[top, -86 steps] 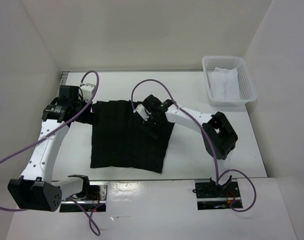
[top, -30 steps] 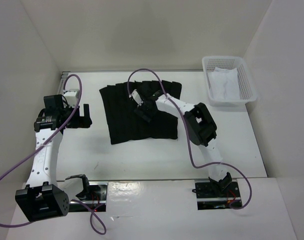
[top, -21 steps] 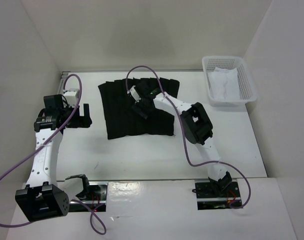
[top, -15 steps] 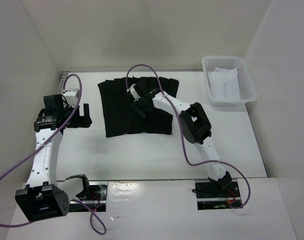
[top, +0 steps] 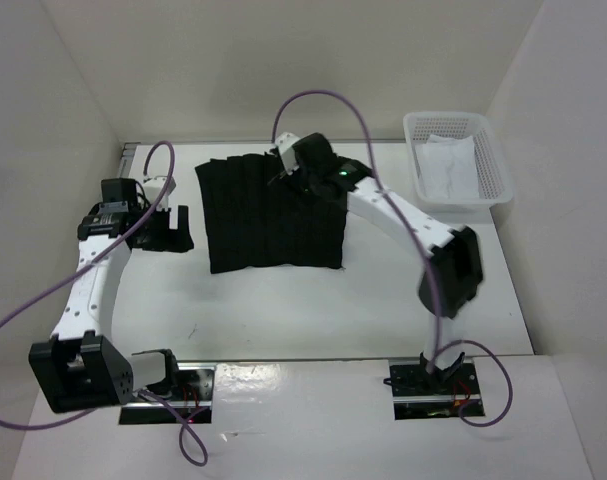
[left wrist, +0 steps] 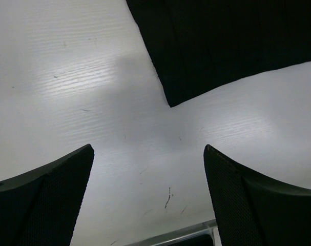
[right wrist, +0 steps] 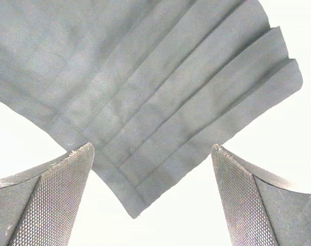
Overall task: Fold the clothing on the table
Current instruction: Flatten the skirt out, then fold the skirt
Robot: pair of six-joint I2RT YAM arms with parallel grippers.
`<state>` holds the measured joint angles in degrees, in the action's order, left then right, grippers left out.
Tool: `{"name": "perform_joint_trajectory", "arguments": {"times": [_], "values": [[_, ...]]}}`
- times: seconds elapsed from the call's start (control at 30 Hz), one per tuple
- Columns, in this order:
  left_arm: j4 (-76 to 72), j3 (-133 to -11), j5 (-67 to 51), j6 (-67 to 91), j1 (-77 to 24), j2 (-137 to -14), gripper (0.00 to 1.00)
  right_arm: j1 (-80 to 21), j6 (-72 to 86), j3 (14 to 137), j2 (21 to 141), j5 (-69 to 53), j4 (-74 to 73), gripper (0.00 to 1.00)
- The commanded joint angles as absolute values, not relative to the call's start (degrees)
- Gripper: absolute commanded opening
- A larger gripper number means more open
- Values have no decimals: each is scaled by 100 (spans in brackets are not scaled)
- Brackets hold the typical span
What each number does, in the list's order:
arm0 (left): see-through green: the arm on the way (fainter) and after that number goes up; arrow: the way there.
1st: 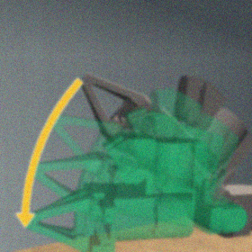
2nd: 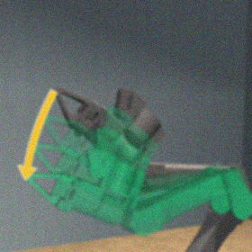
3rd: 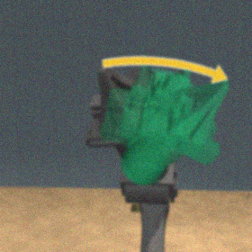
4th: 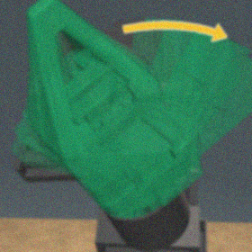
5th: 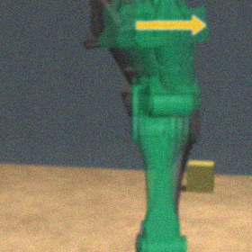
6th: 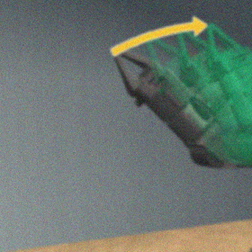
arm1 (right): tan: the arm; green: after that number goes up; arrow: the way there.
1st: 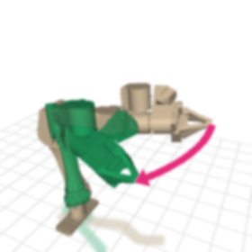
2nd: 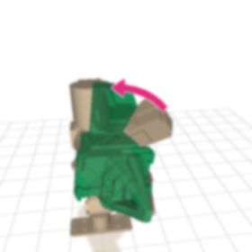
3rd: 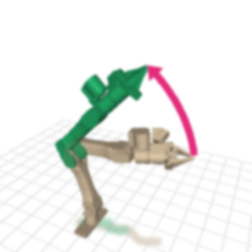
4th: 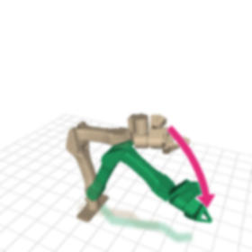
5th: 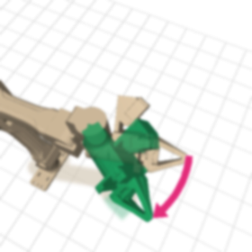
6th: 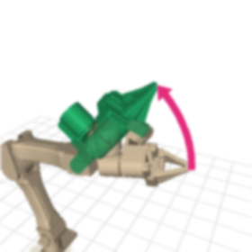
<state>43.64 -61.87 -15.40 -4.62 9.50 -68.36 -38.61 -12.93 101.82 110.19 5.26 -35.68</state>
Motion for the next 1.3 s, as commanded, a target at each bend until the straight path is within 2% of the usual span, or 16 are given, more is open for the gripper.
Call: {"name": "perform_joint_trajectory", "arguments": {"times": [0.0, 0.07, 0.1, 0.13, 0.23, 0.37, 0.57, 1.27], "values": [[4597, -6477, -1759, -642, 756, -7443, 92, -3832, -1203, 9389, 9407, 571, -3402, 99], [4649, -6530, -1706, -581, 598, -7742, 81, -3832, -1204, 8697, 8767, 781, -3322, 99], [4702, -6530, -1705, -580, 545, -8056, 69, -3832, -1204, 8492, 8597, 861, -3261, 97], [4702, -6600, -1705, -510, 484, -8207, 65, -3832, -1204, 8308, 8448, 922, -3261, 96], [4807, -6741, -1854, -457, 352, -8840, 58, -3683, -1204, 7623, 7946, 1011, -3261, 96], [4808, -6794, -1925, -457, 229, -9578, 51, -3463, -1151, 7313, 7542, 896, -3261, 96], [4527, -6741, -1539, -176, -166, -10037, 50, -3410, -1090, 7172, 7418, 765, -3261, 96], [3832, -6741, -1327, 308, -220, -10669, 41, -3190, -1037, 7225, 7699, 352, -3208, 96]]}}
